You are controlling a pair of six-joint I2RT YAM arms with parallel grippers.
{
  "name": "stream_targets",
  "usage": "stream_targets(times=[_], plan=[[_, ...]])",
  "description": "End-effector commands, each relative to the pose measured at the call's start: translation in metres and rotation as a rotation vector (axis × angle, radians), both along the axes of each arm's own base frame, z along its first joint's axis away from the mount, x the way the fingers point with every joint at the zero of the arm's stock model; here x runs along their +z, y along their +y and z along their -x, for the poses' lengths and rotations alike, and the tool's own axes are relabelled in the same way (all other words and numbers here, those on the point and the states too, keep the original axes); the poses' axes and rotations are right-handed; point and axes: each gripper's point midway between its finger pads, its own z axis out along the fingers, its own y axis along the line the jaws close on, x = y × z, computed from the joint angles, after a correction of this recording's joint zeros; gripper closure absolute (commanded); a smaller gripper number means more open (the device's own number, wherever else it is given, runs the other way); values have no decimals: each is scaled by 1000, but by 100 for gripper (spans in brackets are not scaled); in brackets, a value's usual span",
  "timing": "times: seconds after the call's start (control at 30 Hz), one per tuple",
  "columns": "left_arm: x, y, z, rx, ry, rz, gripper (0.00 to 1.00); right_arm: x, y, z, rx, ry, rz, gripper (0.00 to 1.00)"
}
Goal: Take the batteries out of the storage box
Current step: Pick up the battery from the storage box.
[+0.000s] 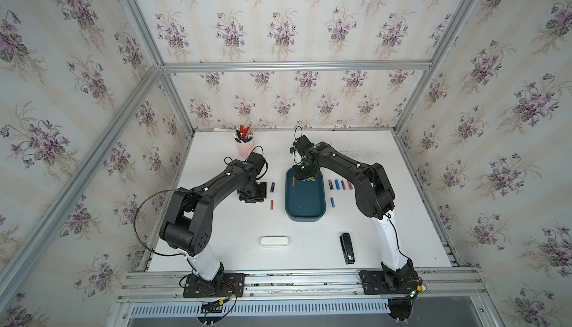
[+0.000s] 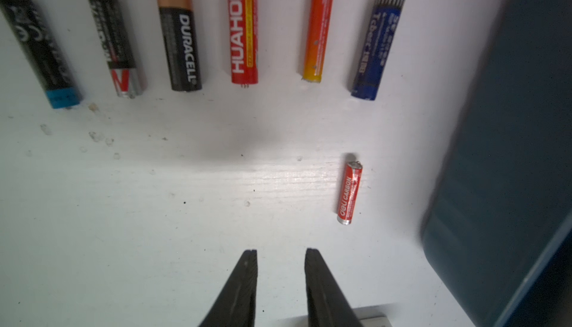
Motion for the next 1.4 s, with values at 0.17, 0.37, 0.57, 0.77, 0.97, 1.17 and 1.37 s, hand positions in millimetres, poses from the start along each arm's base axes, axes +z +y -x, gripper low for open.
stream_targets(times=[0.17,0.37,0.57,0.77,0.97,1.17,1.37], plan=[[1,-3,-3,-16,-4,8,68,-12,-9,1,0,-2,55,69],[1,-3,-4,-20,-1,9,68,-18,-14,7,-2,8,70,70],[3,-3,-5,-17,-8,11,68,-18,-14,14,-3,14,62,75],[5,-2,-4,-24,-8,6,68,-25,-14,13,-10,20,70,76],[8,-2,-4,-30,-14,5,68,-25,-14,14,-15,24,71,83],[16,-4,-10,-44,-33,5,68,-2,-5,20,-26,19,13,87],[20,-6,-16,-55,-45,12,68,27,0,34,-59,25,-57,87]])
